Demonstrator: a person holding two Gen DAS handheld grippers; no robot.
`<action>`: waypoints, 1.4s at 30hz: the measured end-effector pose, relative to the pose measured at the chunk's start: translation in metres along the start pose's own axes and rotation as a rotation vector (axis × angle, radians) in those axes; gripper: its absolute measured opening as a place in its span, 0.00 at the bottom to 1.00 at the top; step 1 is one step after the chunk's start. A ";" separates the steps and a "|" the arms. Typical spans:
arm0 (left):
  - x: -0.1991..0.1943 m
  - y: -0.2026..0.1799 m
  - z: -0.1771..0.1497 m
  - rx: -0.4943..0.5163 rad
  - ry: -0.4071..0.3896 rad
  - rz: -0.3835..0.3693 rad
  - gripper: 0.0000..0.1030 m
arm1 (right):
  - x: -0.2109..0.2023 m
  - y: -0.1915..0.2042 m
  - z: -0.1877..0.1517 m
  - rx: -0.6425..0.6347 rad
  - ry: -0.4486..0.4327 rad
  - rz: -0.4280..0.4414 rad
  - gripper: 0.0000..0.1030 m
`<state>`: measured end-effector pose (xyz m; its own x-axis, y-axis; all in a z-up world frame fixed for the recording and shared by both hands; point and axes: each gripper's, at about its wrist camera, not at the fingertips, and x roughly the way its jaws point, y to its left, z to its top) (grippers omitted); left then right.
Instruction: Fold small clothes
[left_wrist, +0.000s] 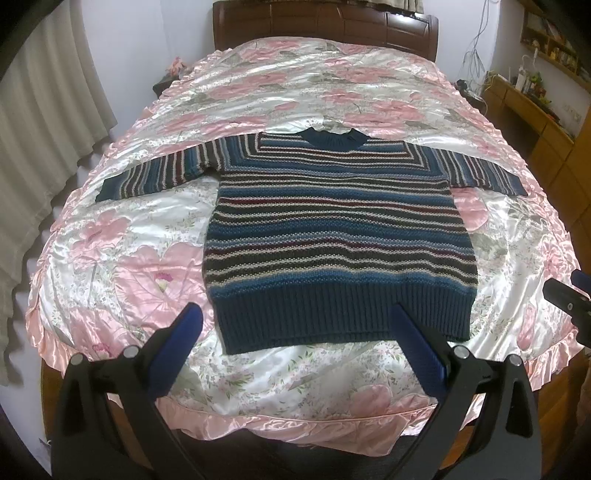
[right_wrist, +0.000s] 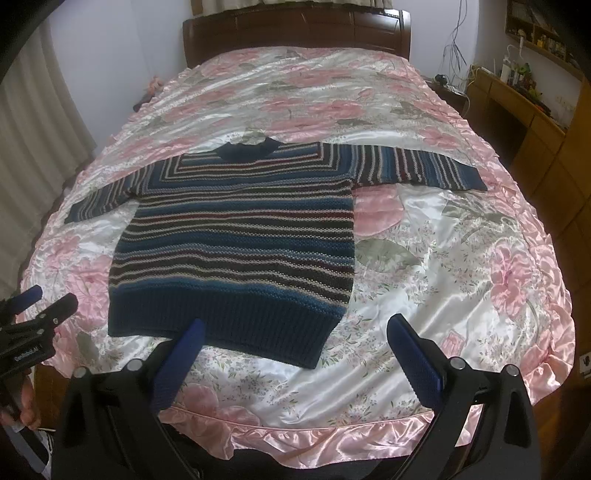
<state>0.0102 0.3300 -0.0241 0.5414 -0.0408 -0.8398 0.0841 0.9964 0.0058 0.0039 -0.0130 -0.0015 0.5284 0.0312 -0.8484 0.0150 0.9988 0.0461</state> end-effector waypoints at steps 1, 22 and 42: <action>0.000 0.000 0.000 0.000 0.001 0.000 0.98 | 0.000 0.000 0.000 0.001 0.000 0.000 0.97; 0.001 -0.004 -0.001 0.007 0.001 0.000 0.98 | 0.002 -0.002 -0.001 0.006 0.009 0.001 0.97; 0.004 -0.010 0.002 0.010 0.014 -0.002 0.98 | 0.010 -0.004 -0.003 0.021 0.020 0.011 0.97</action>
<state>0.0128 0.3195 -0.0267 0.5292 -0.0414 -0.8475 0.0939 0.9955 0.0100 0.0068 -0.0165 -0.0119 0.5112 0.0435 -0.8584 0.0274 0.9974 0.0669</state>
